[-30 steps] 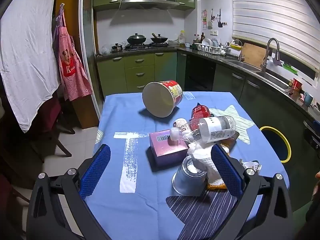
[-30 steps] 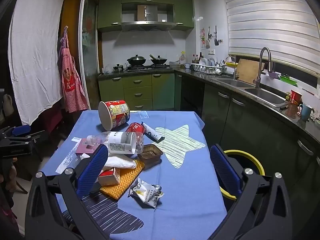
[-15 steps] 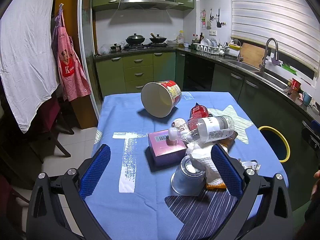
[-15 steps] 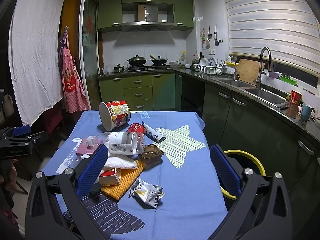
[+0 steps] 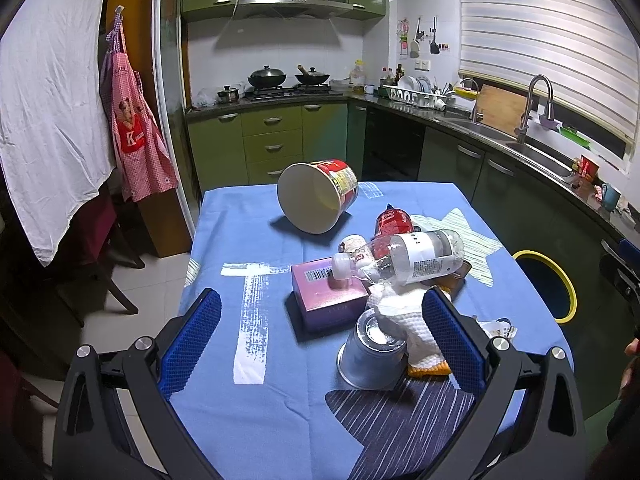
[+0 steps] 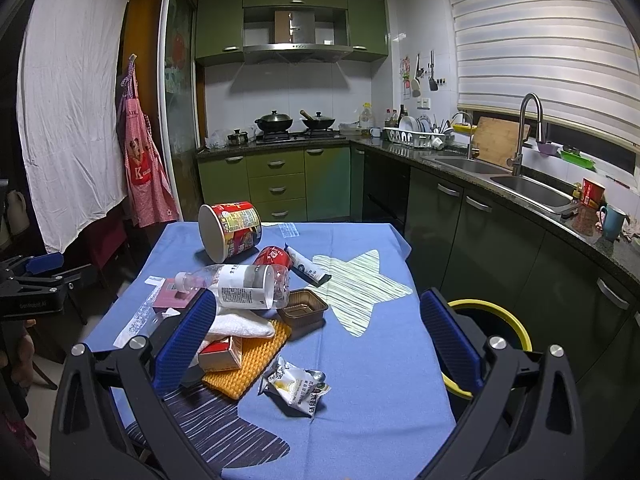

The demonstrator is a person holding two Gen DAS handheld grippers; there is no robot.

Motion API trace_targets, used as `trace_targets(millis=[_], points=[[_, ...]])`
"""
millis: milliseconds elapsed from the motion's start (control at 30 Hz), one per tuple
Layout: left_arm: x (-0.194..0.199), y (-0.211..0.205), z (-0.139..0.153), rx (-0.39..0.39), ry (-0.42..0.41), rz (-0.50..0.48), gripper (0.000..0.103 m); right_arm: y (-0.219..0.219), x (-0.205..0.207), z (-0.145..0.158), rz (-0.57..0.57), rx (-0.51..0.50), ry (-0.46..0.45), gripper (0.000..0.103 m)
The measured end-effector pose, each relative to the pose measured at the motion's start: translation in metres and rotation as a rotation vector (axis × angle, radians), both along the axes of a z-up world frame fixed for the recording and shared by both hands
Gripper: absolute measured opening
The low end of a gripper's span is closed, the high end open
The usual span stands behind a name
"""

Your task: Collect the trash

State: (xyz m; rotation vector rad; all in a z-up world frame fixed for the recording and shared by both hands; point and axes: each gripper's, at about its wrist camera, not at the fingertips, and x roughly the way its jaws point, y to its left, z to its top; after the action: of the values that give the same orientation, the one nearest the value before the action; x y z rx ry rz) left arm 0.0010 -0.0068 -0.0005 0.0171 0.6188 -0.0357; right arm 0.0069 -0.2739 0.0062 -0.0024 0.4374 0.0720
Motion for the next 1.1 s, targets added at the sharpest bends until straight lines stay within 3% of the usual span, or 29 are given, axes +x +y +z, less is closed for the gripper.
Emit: trace_targets(millis=[1100], points=[[0.0030,-0.0030,-0.0066,-0.008,0.024,-0.014,0.099,0.0003,0.0004,-0.0007,0.001,0.001,0.001,0.097]])
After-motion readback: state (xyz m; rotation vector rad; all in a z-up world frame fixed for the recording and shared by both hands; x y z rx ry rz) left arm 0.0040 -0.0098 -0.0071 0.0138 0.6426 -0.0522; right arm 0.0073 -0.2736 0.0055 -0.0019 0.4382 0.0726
